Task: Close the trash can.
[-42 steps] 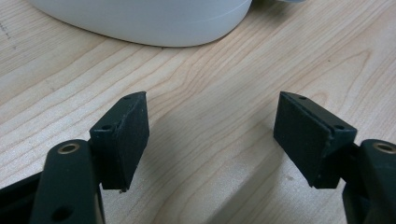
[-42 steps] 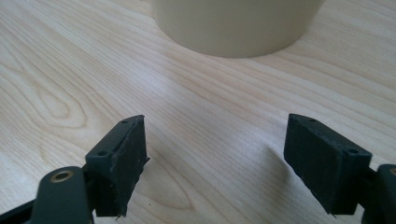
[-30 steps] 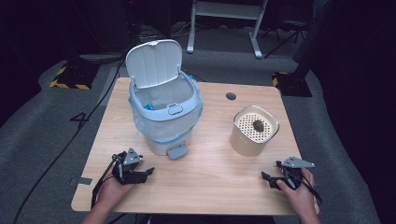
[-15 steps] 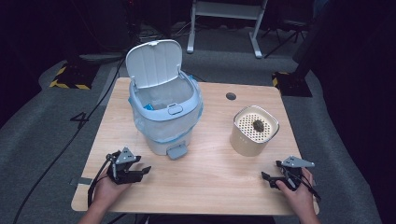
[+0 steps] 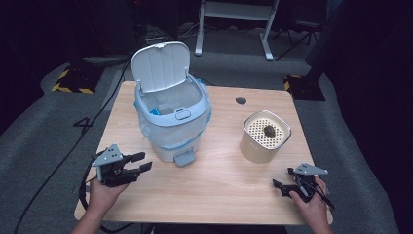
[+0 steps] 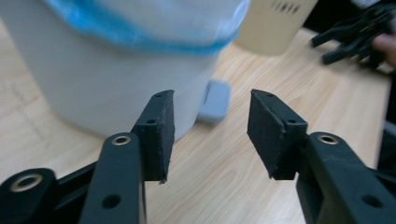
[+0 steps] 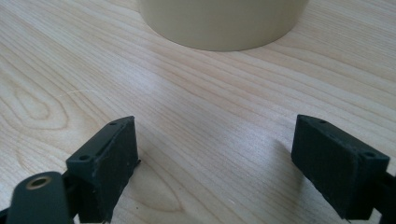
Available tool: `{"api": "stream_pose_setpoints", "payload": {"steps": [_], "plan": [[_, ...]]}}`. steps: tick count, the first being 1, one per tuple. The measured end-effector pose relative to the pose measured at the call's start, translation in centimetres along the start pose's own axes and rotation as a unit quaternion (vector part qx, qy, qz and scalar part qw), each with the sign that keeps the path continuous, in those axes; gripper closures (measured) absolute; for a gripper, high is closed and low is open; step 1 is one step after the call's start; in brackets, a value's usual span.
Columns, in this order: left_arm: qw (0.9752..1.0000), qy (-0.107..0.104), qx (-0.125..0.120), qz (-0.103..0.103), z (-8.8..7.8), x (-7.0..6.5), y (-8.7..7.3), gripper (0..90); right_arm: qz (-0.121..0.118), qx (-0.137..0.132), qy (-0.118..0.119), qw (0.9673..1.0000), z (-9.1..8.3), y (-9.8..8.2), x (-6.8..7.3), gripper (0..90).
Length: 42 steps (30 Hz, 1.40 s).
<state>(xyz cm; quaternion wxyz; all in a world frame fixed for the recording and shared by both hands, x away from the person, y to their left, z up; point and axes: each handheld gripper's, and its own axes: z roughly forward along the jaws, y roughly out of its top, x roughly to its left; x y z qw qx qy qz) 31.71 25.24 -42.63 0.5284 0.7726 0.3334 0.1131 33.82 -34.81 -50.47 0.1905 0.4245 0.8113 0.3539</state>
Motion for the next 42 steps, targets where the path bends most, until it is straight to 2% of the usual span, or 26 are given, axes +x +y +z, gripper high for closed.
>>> {"api": "stream_pose_setpoints", "payload": {"steps": [1, 2, 3, 4, 6, 7, 8, 10, 11, 12, 14, 15, 16, 18, 22, 27, 28, 32, 33, 35, 37, 39, 40, 42], "plan": [[1.0000, 0.000, 0.000, 0.000, 0.0, 0.0, 0.0, 53.4, 0.000, 0.000, 0.000, 1.0000, 0.0, 0.0, 0.0, 14.6], [0.9999, -0.014, -0.003, 0.005, -0.4, 0.1, 1.0, 55.2, 0.000, 0.000, 0.000, 1.0000, 0.0, 0.0, 0.0, 14.6], [0.9999, -0.014, -0.003, 0.005, -0.4, 0.1, 1.0, 57.1, 0.000, 0.000, 0.000, 1.0000, 0.0, 0.0, 0.0, 14.6], [0.9994, -0.030, -0.007, 0.017, -0.8, 0.1, 2.1, 59.6, 0.000, 0.000, 0.000, 1.0000, 0.0, 0.0, 0.0, 14.6], [0.9989, -0.035, -0.016, 0.025, -1.4, 0.1, 3.3, 64.0, 0.000, 0.000, 0.000, 1.0000, 0.0, 0.0, 0.0, 14.6], [0.9989, -0.035, -0.016, 0.025, -1.4, 0.1, 3.3, 65.2, 0.000, 0.000, 0.000, 1.0000, 0.0, 0.0, 0.0, 14.6], [0.9987, -0.032, -0.027, 0.028, -2.1, 0.1, 4.4, 67.7, 0.000, 0.000, 0.000, 1.0000, 0.0, 0.0, 0.0, 14.8], [0.9987, -0.030, -0.033, 0.025, -2.5, 0.2, 5.0, 72.7, 0.000, 0.000, 0.000, 1.0000, 0.0, 0.0, 0.0, 14.8], [0.9987, -0.027, -0.037, 0.021, -2.8, 0.4, 5.6, 78.0, 0.000, 0.000, 0.000, 1.0000, 0.0, 0.0, 0.0, 14.8], [0.9988, -0.014, -0.044, 0.016, -3.4, 0.6, 6.7, 83.8, 0.000, 0.000, 0.000, 1.0000, 0.0, 0.0, 0.0, 14.9], [0.9985, -0.005, -0.052, 0.017, -4.0, 0.9, 7.8, 89.6, 0.000, 0.000, 0.001, 1.0000, 0.0, 0.0, 0.0, 14.8], [0.9985, -0.005, -0.052, 0.017, -4.0, 0.9, 7.8, 89.7, 0.000, 0.000, 0.000, 1.0000, 0.0, 0.0, 0.0, 14.9], [0.9979, -0.006, -0.061, 0.019, -4.7, 1.1, 8.9, 89.7, 0.000, 0.000, 0.000, 1.0000, 0.0, 0.0, 0.0, 14.9], [0.9970, -0.001, -0.072, 0.027, -5.2, 1.1, 10.0, 89.8, -0.001, 0.000, 0.000, 1.0000, 0.0, 0.0, 0.0, 15.1], [0.9951, 0.023, -0.085, 0.045, -5.9, 1.1, 12.1, 89.8, -0.001, -0.001, 0.000, 1.0000, 0.0, 0.0, 0.0, 15.1], [0.9938, 0.050, -0.094, 0.033, -6.3, 1.7, 14.8, 89.8, -0.001, -0.001, 0.000, 1.0000, 0.0, 0.0, 0.0, 15.2], [0.9938, 0.050, -0.094, 0.033, -6.3, 1.7, 14.8, 89.9, -0.001, -0.001, 0.000, 1.0000, 0.0, 0.0, 0.0, 15.2], [0.9929, 0.058, -0.103, 0.016, -6.6, 2.9, 17.2, 89.9, 0.000, -0.001, 0.000, 1.0000, 0.0, 0.0, 0.0, 15.2], [0.9929, 0.058, -0.103, 0.016, -6.6, 2.9, 17.2, 89.9, 0.000, -0.001, 0.000, 1.0000, 0.0, 0.0, 0.0, 15.2], [0.9932, 0.056, -0.100, 0.020, -6.4, 3.5, 18.4, 89.9, 0.000, -0.001, 0.000, 1.0000, 0.0, 0.0, 0.0, 15.2], [0.9933, 0.063, -0.093, 0.029, -6.3, 3.7, 18.7, 89.8, 0.000, -0.001, 0.000, 1.0000, 0.0, 0.0, 0.0, 15.2], [0.9921, 0.088, -0.074, 0.050, -6.0, 4.1, 19.7, 89.9, 0.000, -0.001, 0.000, 1.0000, 0.0, 0.0, 0.0, 15.2], [0.9921, 0.088, -0.074, 0.050, -6.0, 4.1, 19.7, 90.0, -0.001, -0.001, 0.000, 1.0000, 0.0, 0.0, 0.0, 15.2], [0.9910, 0.105, -0.068, 0.048, -5.7, 4.4, 20.7, 89.9, -0.001, -0.001, 0.000, 1.0000, 0.0, 0.0, 0.0, 15.2]]}}
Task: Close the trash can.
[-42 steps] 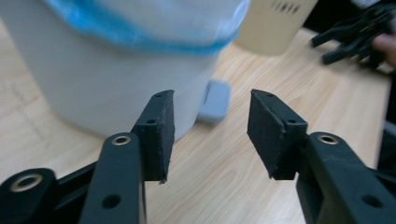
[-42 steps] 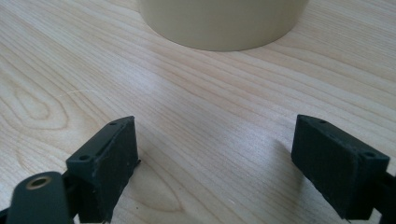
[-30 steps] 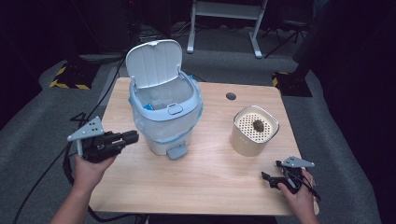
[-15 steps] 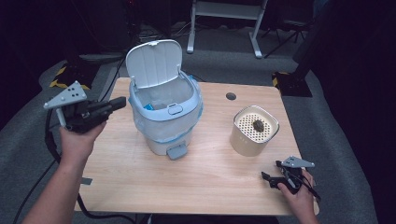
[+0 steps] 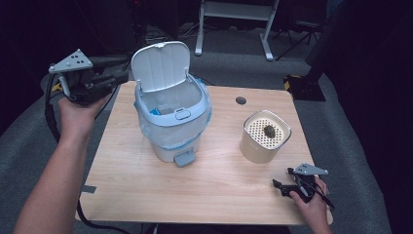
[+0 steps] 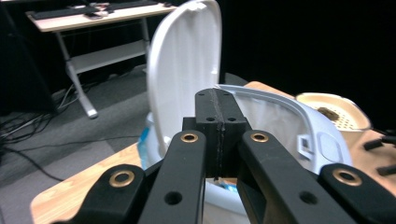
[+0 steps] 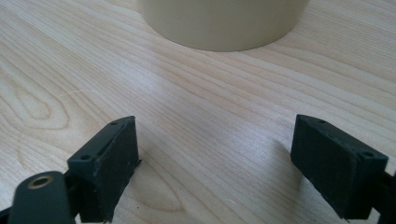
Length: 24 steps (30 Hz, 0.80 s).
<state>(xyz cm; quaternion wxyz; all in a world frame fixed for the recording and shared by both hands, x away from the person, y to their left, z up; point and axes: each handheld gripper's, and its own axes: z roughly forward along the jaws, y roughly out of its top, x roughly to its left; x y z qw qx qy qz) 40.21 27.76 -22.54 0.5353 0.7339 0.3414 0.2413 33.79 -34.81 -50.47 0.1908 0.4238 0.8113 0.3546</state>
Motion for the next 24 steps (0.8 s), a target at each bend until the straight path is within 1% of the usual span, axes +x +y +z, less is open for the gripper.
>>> {"api": "stream_pose_setpoints", "payload": {"steps": [1, 2, 4, 5, 6, 8, 9, 10, 11, 12, 13, 14, 15, 17, 19, 20, 22, 24], "plan": [[1.0000, 0.007, 0.003, -0.002, 0.2, 0.1, 0.3, 89.9, 0.000, 0.000, 0.000, 1.0000, 0.0, 0.0, 0.0, 15.1], [1.0000, 0.007, 0.003, -0.002, 0.2, 0.1, 0.3, 90.0, 0.000, 0.000, 0.000, 1.0000, 0.0, 0.0, 0.0, 15.1], [0.9993, 0.031, 0.007, -0.017, 0.7, 0.6, 1.2, 89.9, 0.000, 0.000, 0.000, 1.0000, 0.0, 0.0, 0.0, 15.1], [0.9990, 0.037, 0.006, -0.024, 0.9, 0.8, 1.4, 90.0, 0.000, 0.000, 0.000, 1.0000, 0.0, 0.0, 0.0, 15.1], [0.9990, 0.037, 0.006, -0.024, 0.9, 0.8, 1.4, 89.9, 0.000, 0.000, 0.000, 1.0000, 0.0, 0.0, 0.0, 15.2], [0.9984, 0.042, 0.007, -0.036, 1.6, 1.4, 1.9, 90.0, 0.000, 0.000, 0.000, 1.0000, 0.0, 0.0, 0.0, 15.2], [0.9984, 0.042, 0.007, -0.036, 1.6, 1.4, 1.9, 90.0, 0.000, 0.000, 0.000, 1.0000, 0.0, 0.0, 0.0, 15.2], [0.9980, 0.043, 0.008, -0.046, 2.1, 1.8, 2.0, 90.0, 0.000, 0.000, 0.000, 1.0000, 0.0, 0.0, 0.0, 15.2], [0.9980, 0.043, 0.008, -0.046, 2.1, 1.8, 2.0, 90.0, 0.000, 0.000, 0.000, 1.0000, 0.0, 0.0, 0.0, 15.2], [0.9976, 0.039, 0.008, -0.056, 2.6, 2.3, 2.1, 90.0, 0.000, 0.000, 0.000, 1.0000, 0.0, 0.0, 0.0, 15.2], [0.9976, 0.039, 0.008, -0.056, 2.6, 2.3, 2.1, 89.9, 0.000, 0.000, 0.000, 1.0000, 0.0, 0.0, 0.0, 15.2], [0.9970, 0.044, 0.008, -0.064, 3.0, 2.7, 2.2, 90.0, 0.000, 0.000, 0.001, 1.0000, 0.0, 0.0, 0.0, 15.2], [0.9970, 0.044, 0.008, -0.064, 3.0, 2.7, 2.2, 90.0, 0.000, 0.000, 0.001, 1.0000, 0.0, 0.0, 0.0, 15.2], [0.9963, 0.039, 0.013, -0.076, 3.6, 3.2, 2.4, 89.9, 0.000, 0.000, 0.001, 1.0000, 0.0, 0.0, 0.0, 15.2], [0.9960, 0.040, 0.014, -0.078, 3.7, 3.2, 2.4, 90.0, 0.000, 0.000, 0.001, 1.0000, 0.0, 0.0, 0.0, 15.2], [0.9956, 0.039, 0.015, -0.084, 3.9, 3.5, 2.2, 89.9, 0.000, 0.000, 0.001, 1.0000, 0.0, 0.0, 0.0, 15.2], [0.9954, 0.044, 0.018, -0.083, 4.1, 3.6, 2.1, 89.9, 0.000, 0.000, 0.001, 1.0000, 0.0, 0.0, 0.0, 15.2], [0.9954, 0.042, 0.021, -0.084, 4.2, 3.9, 2.1, 89.9, 0.000, 0.000, 0.001, 1.0000, 0.0, 0.0, 0.0, 15.2]]}}
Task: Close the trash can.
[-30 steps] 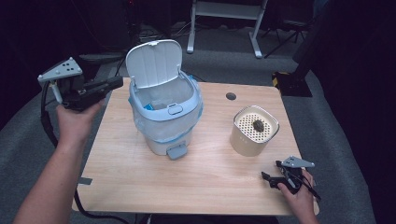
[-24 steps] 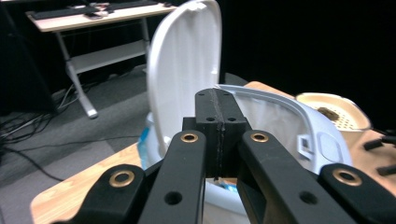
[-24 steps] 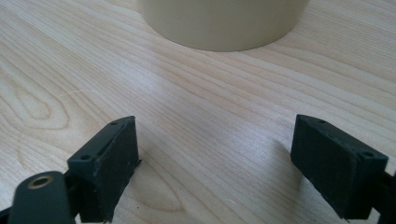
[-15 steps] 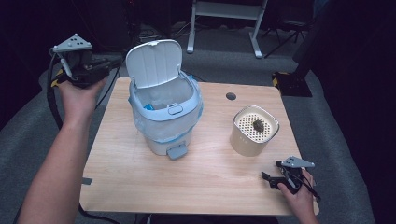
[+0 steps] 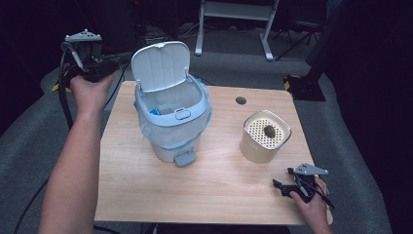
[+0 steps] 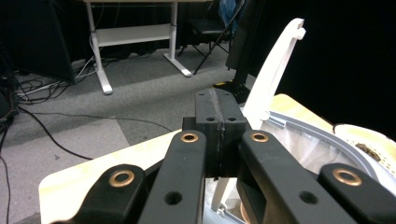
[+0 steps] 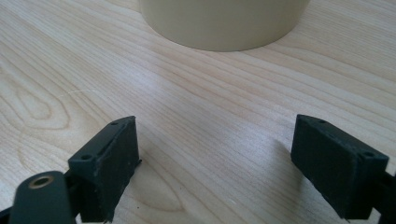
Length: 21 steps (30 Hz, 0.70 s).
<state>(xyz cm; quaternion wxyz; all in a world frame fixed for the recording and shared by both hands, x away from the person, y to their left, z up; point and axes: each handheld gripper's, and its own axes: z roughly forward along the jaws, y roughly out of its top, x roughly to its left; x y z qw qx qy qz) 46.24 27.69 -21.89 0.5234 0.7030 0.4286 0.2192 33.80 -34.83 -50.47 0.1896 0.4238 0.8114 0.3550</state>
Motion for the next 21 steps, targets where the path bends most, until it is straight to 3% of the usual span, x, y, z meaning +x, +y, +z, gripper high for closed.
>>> {"api": "stream_pose_setpoints", "payload": {"steps": [3, 17, 21], "plan": [[0.9998, -0.017, -0.006, -0.009, 0.1, 0.5, 0.0, 89.9, 0.000, 0.000, 0.000, 1.0000, 0.0, 0.0, 0.0, 15.2], [0.9981, -0.062, 0.004, -0.002, 0.9, 1.3, -0.3, 89.9, 0.000, 0.000, 0.000, 1.0000, 0.0, 0.0, 0.0, 15.2], [0.9969, -0.078, -0.003, 0.012, 0.6, 1.1, -0.3, 89.9, 0.000, 0.000, 0.000, 1.0000, 0.0, 0.0, 0.0, 15.2]]}}
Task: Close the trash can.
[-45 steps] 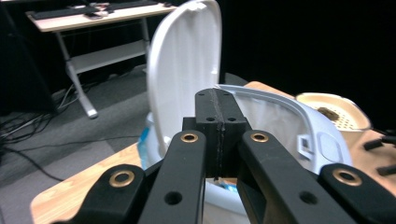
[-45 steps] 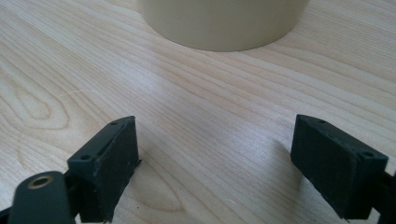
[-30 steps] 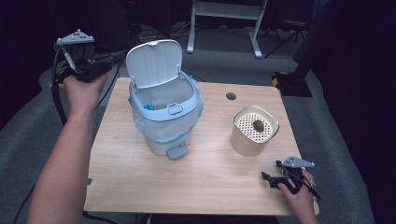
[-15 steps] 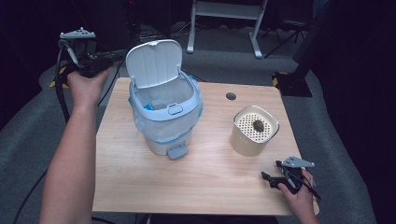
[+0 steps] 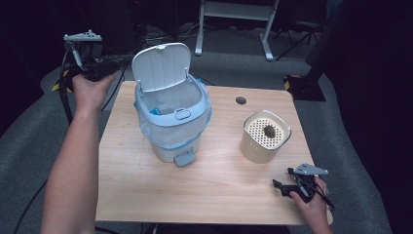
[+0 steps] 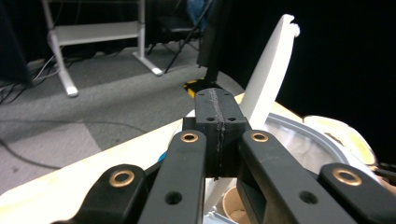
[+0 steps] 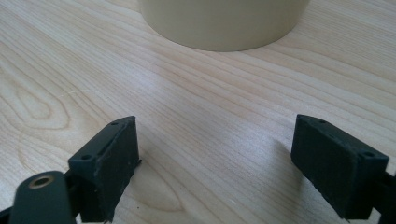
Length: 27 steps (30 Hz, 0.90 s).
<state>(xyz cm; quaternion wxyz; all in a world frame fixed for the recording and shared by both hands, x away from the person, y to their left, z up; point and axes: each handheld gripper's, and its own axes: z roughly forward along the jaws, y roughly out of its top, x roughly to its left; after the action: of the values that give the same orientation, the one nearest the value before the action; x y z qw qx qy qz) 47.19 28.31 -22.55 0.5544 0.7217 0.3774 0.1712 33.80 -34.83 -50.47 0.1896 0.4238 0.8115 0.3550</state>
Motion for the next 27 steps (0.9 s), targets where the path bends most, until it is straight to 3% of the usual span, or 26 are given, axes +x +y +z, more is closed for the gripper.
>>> {"api": "stream_pose_setpoints", "payload": {"steps": [2, 7, 11, 16, 19, 23, 27], "plan": [[0.9997, -0.014, -0.004, 0.018, -0.2, -0.6, -0.2, 90.0, 0.000, 0.000, 0.000, 1.0000, 0.0, 0.0, 0.0, 15.2], [0.9986, -0.040, -0.005, 0.033, -0.3, -1.3, -0.6, 90.0, 0.000, 0.000, 0.000, 1.0000, 0.0, 0.0, 0.0, 15.2], [0.9959, -0.069, 0.007, 0.058, -0.3, -2.7, -1.0, 90.0, 0.000, 0.000, 0.000, 1.0000, 0.0, 0.0, 0.0, 15.2], [0.9939, -0.079, 0.011, 0.075, -0.1, -3.9, -1.4, 90.0, 0.000, 0.000, 0.000, 1.0000, 0.0, 0.0, 0.0, 15.2], [0.9906, -0.106, 0.018, 0.086, 0.4, -4.6, -1.8, 90.0, 0.000, 0.000, 0.000, 1.0000, 0.0, 0.0, 0.0, 15.2], [0.9877, -0.117, 0.038, 0.097, 1.0, -5.0, -2.4, 90.0, 0.000, 0.000, 0.000, 1.0000, 0.0, 0.0, 0.0, 15.2], [0.9837, -0.141, 0.043, 0.104, 1.4, -5.6, -2.9, 90.0, 0.000, 0.000, 0.000, 1.0000, 0.0, 0.0, 0.0, 15.2]]}}
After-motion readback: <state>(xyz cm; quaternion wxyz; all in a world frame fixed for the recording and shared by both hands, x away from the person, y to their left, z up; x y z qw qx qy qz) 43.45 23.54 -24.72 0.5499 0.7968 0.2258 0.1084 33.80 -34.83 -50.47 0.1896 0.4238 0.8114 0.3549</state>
